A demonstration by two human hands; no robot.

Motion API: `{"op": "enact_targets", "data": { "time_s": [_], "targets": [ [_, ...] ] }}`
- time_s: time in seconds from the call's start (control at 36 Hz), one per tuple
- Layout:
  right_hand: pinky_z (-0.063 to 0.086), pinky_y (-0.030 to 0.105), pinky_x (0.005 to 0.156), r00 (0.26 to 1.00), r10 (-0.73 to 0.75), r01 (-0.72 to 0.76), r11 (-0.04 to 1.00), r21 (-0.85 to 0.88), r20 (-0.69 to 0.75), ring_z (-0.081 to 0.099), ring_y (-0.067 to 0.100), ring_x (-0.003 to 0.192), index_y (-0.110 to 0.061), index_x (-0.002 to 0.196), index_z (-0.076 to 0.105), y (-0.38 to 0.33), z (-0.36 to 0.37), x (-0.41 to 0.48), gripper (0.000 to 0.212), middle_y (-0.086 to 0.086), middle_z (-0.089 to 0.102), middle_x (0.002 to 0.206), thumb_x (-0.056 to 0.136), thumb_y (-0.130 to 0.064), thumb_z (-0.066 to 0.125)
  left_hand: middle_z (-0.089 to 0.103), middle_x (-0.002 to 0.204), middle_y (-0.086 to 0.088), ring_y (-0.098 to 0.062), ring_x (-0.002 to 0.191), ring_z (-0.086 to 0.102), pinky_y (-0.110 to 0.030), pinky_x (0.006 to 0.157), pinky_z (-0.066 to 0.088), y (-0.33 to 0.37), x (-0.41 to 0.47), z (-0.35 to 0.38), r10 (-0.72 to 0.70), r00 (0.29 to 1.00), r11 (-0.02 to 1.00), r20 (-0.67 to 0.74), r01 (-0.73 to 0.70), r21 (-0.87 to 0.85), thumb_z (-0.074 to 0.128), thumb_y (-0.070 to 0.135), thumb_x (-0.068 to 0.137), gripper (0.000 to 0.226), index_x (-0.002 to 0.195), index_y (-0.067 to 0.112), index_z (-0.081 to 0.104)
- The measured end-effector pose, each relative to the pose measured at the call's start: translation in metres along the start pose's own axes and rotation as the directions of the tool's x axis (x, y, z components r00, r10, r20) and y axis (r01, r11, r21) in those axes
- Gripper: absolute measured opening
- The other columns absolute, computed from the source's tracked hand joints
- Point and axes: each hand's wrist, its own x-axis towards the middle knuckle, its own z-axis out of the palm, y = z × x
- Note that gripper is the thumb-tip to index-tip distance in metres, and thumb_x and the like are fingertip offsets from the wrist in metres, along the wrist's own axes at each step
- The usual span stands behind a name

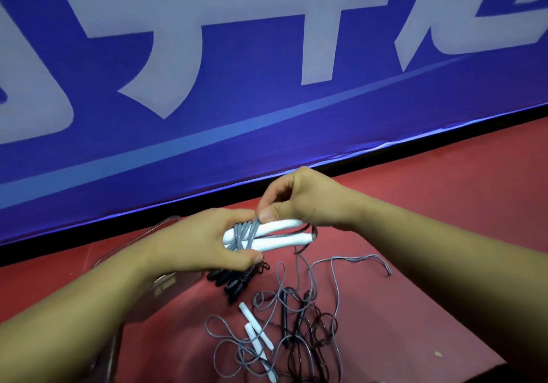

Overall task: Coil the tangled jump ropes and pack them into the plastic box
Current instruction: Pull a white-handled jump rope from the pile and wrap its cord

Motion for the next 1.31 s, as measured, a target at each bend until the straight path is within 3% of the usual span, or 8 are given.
{"op": "enact_targets", "data": {
  "time_s": [0.19, 0.33, 0.5, 0.69, 0.83, 1.0, 1.14, 1.31],
  "targets": [
    [0.035, 0.019, 0.049, 0.991, 0.1, -0.131, 0.876, 0.465, 0.09, 0.047, 0.009, 0.05, -0.01, 0.077, 0.066, 0.024, -0.004, 0.001, 0.016, 0.004, 0.06, 0.065, 0.084, 0.003, 0.062, 0.052, 0.058, 0.011, -0.003, 0.046, 0.041, -0.017, 0.046, 0.036, 0.014, -0.004, -0.002, -0.028, 0.976, 0.97, -0.218, -0.026, -0.242, 0.075, 0.042, 0.067, 0.033, 0.083, 0.02, 0.057],
    [0.038, 0.021, 0.049, 0.977, 0.174, -0.213, 0.842, 0.495, 0.125, 0.045, 0.009, 0.046, -0.002, 0.097, 0.062, 0.035, 0.006, -0.001, 0.015, 0.004, 0.054, 0.065, 0.097, -0.013, 0.052, 0.046, 0.055, -0.002, -0.017, 0.043, 0.032, -0.02, 0.041, 0.028, 0.018, -0.002, -0.009, -0.115, 0.948, 0.77, -0.297, -0.103, -0.629, 0.077, 0.011, 0.082, 0.054, 0.123, 0.04, 0.056],
    [0.034, 0.029, 0.052, 0.961, 0.208, -0.256, 0.92, 0.296, 0.184, 0.042, 0.012, 0.043, 0.0, 0.103, 0.067, 0.024, 0.024, -0.002, 0.021, 0.006, 0.051, 0.062, 0.101, -0.012, 0.05, 0.052, 0.055, -0.01, -0.019, 0.042, 0.037, -0.02, 0.042, 0.03, 0.004, 0.0, -0.017, -0.222, 0.909, 0.887, -0.353, 0.038, -0.46, 0.074, 0.029, 0.085, 0.022, 0.102, 0.027, 0.06],
    [0.036, 0.026, 0.051, 0.994, 0.111, -0.108, 0.986, -0.124, 0.014, 0.039, 0.016, 0.05, 0.0, 0.093, 0.071, -0.008, 0.029, 0.002, 0.025, 0.007, 0.05, 0.062, 0.095, -0.015, 0.051, 0.056, 0.057, 0.006, -0.005, 0.044, 0.042, -0.03, 0.053, 0.036, -0.024, 0.0, -0.024, -0.229, 0.883, 0.968, -0.41, 0.253, 0.004, 0.076, 0.045, 0.081, 0.032, 0.086, 0.027, 0.049],
    [0.031, 0.018, 0.043, 0.997, 0.068, -0.056, 0.936, -0.348, 0.023, 0.036, 0.009, 0.044, -0.004, 0.086, 0.072, -0.016, 0.034, 0.003, 0.014, -0.001, 0.044, 0.055, 0.089, -0.012, 0.06, 0.06, 0.074, 0.0, -0.018, 0.066, 0.053, -0.036, 0.062, 0.044, -0.033, -0.004, -0.03, -0.169, 0.951, 0.942, -0.257, 0.233, 0.241, 0.072, 0.051, 0.083, 0.035, 0.099, 0.034, 0.046],
    [0.043, 0.033, 0.054, 0.995, -0.094, 0.082, 0.701, -0.709, 0.022, 0.053, 0.026, 0.063, -0.01, 0.077, 0.066, -0.024, 0.039, 0.006, 0.014, 0.006, 0.055, 0.062, 0.084, -0.017, 0.057, 0.061, 0.078, 0.02, -0.002, 0.07, 0.055, -0.03, 0.063, 0.046, -0.024, 0.001, -0.018, -0.143, 0.978, 0.874, -0.153, 0.197, 0.444, 0.07, 0.042, 0.08, 0.033, 0.107, 0.041, 0.052],
    [0.05, 0.033, 0.062, 0.987, -0.16, 0.091, 0.693, -0.715, -0.029, 0.059, 0.019, 0.074, -0.023, 0.085, 0.073, -0.027, 0.024, 0.004, 0.009, -0.001, 0.068, 0.075, 0.081, -0.023, 0.066, 0.067, 0.078, 0.016, -0.001, 0.068, 0.059, -0.026, 0.064, 0.049, -0.015, 0.002, -0.002, -0.116, 0.993, 0.952, -0.016, 0.116, 0.284, 0.074, 0.07, 0.063, 0.052, 0.106, 0.046, 0.06],
    [0.046, 0.031, 0.06, 0.995, -0.028, -0.005, 0.936, -0.351, -0.09, 0.052, 0.008, 0.057, -0.018, 0.076, 0.075, -0.006, -0.001, 0.005, 0.02, 0.0, 0.066, 0.064, 0.069, -0.033, 0.087, 0.065, 0.072, 0.003, -0.011, 0.061, 0.055, -0.035, 0.061, 0.048, -0.007, 0.001, 0.008, -0.02, 0.998, 0.989, -0.06, 0.029, 0.144, 0.066, 0.063, 0.076, 0.041, 0.101, 0.03, 0.066]
  ]
}}
